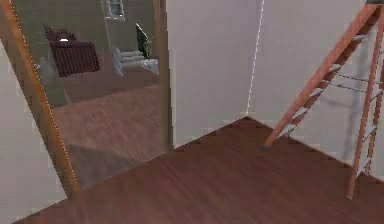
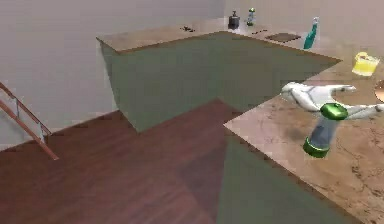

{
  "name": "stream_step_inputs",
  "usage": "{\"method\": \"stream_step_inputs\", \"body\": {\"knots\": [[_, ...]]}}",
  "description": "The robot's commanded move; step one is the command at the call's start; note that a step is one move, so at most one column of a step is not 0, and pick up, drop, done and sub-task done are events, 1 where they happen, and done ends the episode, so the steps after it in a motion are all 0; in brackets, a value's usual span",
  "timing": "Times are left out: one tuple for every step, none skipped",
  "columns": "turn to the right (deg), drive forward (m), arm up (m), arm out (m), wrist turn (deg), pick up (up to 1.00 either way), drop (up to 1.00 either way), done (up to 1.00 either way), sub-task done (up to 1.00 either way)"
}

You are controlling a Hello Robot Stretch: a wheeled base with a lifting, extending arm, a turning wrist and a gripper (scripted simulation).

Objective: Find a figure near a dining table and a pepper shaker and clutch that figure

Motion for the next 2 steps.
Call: {"method": "stream_step_inputs", "body": {"knots": [[36.0, 0.00, 0.00, 0.00, 0.0, 0.00, 0.00, 0.00, 0.00], [45.0, 0.00, 0.00, 0.00, 0.0, 0.00, 0.00, 0.00, 0.00]]}}
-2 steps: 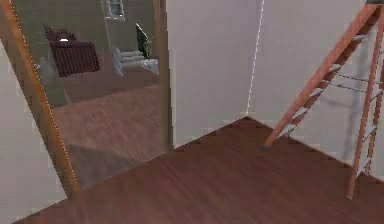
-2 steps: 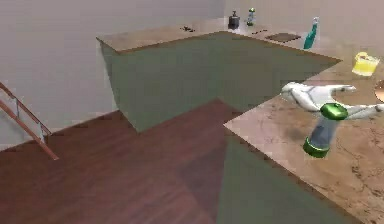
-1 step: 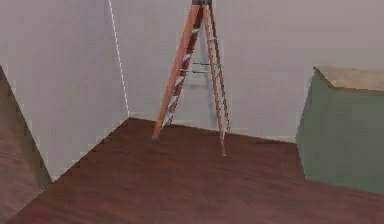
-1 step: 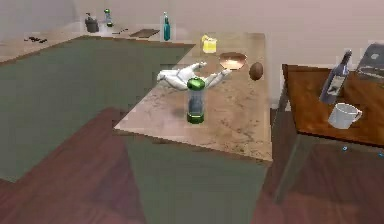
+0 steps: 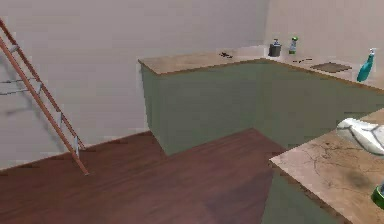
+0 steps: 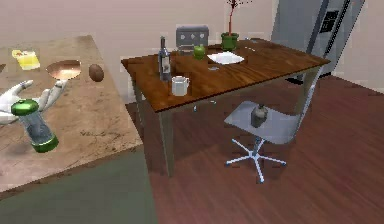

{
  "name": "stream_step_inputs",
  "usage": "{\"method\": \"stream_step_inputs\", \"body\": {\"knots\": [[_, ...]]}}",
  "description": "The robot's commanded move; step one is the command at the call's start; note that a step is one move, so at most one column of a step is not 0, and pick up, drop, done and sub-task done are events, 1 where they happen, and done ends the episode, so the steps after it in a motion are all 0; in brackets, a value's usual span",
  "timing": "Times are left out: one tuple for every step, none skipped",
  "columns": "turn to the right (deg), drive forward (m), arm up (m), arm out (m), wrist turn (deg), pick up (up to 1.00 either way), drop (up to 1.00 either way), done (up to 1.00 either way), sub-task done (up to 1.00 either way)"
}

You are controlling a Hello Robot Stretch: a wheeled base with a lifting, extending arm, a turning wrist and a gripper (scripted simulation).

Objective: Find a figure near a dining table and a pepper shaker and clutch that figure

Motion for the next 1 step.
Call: {"method": "stream_step_inputs", "body": {"knots": [[6.0, 0.00, 0.00, 0.00, 0.0, 0.00, 0.00, 0.00, 0.00]]}}
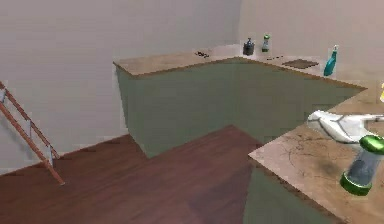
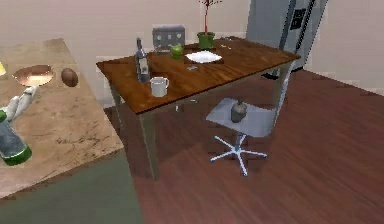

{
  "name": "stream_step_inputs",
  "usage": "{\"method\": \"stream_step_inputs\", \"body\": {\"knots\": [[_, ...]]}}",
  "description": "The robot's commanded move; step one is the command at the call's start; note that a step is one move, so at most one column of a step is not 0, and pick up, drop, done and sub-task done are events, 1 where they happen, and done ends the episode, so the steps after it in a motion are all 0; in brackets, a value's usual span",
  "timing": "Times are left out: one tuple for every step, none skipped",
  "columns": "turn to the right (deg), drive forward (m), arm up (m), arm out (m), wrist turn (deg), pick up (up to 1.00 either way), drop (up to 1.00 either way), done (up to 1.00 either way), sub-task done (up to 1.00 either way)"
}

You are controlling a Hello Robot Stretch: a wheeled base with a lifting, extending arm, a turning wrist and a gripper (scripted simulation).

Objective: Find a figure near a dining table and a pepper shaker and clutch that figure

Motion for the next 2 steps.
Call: {"method": "stream_step_inputs", "body": {"knots": [[0.0, 0.80, 0.00, 0.00, 0.0, 0.00, 0.00, 0.00, 0.00], [45.0, 0.00, 0.00, 0.00, 0.0, 0.00, 0.00, 0.00, 0.00]]}}
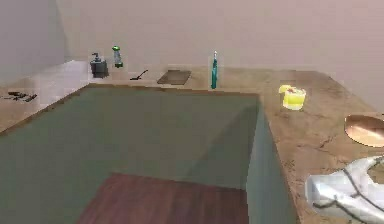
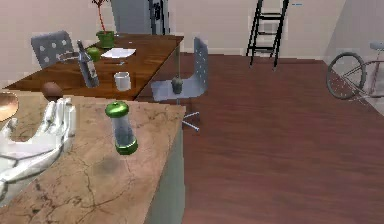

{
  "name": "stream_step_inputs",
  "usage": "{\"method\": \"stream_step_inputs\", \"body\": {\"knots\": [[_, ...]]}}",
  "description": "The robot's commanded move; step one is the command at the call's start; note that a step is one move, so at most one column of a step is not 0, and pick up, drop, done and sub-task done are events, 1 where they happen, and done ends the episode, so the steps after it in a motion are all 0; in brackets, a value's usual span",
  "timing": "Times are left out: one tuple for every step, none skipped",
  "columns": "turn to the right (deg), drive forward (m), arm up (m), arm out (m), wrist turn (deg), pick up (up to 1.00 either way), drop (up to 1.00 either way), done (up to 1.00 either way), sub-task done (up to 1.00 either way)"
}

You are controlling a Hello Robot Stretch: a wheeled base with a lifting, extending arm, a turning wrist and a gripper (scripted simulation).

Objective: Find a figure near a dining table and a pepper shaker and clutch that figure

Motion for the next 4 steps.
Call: {"method": "stream_step_inputs", "body": {"knots": [[0.0, 0.55, 0.00, 0.00, 0.0, 0.00, 0.00, 0.00, 0.00], [0.0, 0.00, 0.50, 0.00, 0.0, 0.00, 0.00, 0.00, 0.00], [0.0, 0.00, 0.38, 0.00, 0.0, 0.00, 0.00, 0.00, 0.00], [0.0, 0.00, 0.00, 0.00, 45.0, 0.00, 0.00, 0.00, 0.00]]}}
